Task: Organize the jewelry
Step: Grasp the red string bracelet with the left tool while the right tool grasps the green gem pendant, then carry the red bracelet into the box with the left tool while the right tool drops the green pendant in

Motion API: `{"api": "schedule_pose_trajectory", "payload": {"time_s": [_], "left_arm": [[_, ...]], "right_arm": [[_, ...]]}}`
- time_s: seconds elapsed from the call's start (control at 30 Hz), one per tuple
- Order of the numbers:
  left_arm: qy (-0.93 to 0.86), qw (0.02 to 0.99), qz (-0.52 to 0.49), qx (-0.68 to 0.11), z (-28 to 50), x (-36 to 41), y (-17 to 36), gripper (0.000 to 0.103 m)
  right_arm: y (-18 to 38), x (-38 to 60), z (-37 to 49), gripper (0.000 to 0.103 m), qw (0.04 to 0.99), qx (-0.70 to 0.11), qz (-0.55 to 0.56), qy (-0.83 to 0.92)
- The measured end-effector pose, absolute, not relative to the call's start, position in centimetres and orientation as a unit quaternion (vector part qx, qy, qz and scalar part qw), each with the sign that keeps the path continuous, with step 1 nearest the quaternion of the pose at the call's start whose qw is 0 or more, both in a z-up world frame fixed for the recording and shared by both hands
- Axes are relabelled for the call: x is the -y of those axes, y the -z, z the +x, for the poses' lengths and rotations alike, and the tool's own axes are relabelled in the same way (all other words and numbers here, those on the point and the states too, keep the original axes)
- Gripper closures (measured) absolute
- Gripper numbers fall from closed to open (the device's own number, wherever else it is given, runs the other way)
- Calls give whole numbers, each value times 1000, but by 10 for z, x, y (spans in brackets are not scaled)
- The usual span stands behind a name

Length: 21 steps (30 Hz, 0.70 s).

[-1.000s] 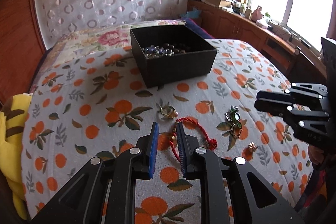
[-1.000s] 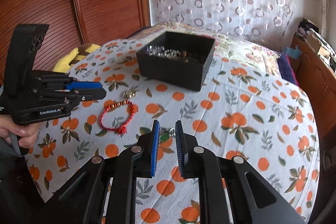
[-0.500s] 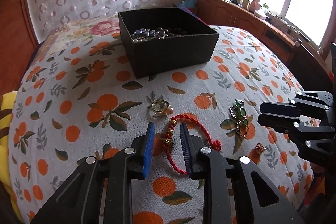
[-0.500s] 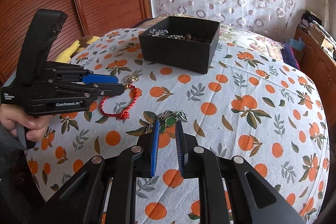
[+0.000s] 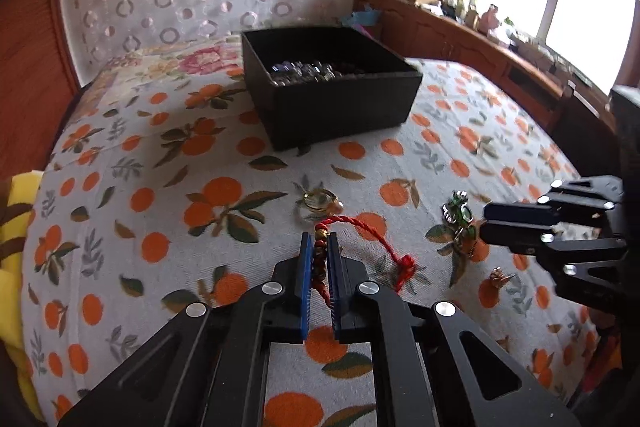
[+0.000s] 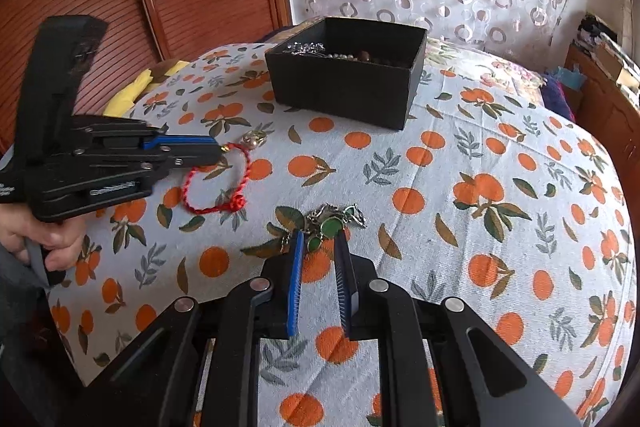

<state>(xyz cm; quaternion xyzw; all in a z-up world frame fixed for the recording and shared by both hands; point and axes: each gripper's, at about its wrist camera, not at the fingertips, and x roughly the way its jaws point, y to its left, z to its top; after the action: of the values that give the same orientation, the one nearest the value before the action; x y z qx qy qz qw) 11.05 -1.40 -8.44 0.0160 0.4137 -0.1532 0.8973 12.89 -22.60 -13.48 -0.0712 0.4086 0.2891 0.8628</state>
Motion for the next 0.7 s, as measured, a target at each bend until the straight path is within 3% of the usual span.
{"api": "schedule_pose_trajectory", "payload": {"time_s": [0.7], "left_arm": [[134, 922, -20, -363, 90, -17, 45, 97]], "right_arm": [[141, 230, 147, 86, 868, -424, -90, -242]]}}
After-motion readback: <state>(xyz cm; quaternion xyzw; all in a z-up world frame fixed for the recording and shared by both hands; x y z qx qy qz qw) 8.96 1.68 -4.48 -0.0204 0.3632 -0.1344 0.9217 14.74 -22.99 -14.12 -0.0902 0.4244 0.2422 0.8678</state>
